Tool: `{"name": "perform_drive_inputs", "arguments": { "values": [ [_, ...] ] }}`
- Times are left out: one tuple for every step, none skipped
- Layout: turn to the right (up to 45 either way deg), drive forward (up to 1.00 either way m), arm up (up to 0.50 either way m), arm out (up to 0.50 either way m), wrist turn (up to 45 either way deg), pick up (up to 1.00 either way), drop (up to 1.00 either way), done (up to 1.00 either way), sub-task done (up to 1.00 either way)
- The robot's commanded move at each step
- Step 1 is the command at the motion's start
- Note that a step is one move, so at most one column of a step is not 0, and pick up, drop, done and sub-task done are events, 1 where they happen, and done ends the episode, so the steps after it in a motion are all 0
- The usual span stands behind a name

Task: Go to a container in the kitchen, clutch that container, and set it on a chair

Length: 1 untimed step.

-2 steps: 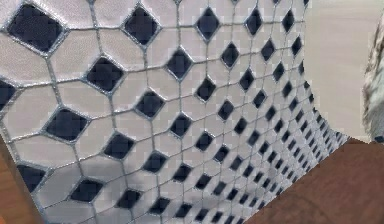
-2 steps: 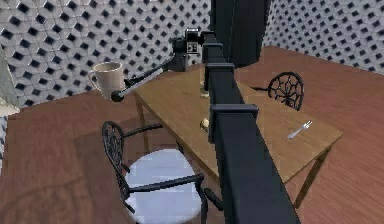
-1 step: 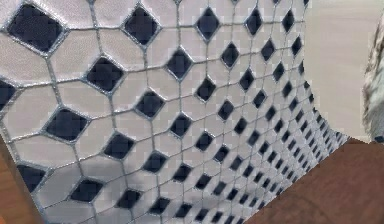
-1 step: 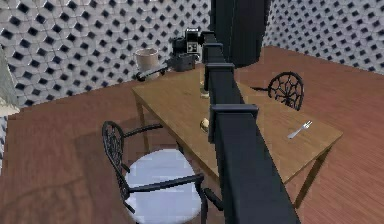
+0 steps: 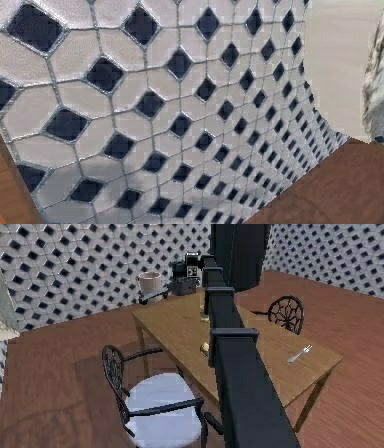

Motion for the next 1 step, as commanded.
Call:
{"name": "perform_drive_inputs", "arguments": {
  "values": [
    [0.0, 0.0, -0.44, 0.0, 0.0, 0.0, 0.0, 0.0, 0.0]
  ]
}}
